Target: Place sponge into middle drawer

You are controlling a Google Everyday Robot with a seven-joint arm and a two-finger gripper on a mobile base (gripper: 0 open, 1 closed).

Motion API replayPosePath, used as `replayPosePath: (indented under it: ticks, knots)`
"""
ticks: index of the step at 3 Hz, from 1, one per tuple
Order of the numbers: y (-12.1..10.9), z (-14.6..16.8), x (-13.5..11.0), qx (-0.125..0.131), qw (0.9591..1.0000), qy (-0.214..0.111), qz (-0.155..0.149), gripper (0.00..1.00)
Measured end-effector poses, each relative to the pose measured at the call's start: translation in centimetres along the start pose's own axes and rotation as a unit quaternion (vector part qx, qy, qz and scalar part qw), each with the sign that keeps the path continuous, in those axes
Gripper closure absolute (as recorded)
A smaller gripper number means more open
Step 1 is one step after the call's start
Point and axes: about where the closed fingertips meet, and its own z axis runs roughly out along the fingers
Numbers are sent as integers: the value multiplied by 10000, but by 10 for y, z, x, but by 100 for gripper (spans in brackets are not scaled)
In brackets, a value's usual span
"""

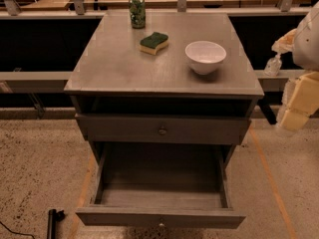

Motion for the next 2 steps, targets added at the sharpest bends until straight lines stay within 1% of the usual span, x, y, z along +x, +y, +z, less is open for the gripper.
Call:
replayPosePath:
  ticks: [1,2]
  knots:
    - [0,0,0,1,10000,0,0,0]
    - [-24,5,-20,-23,9980,131,-619,0]
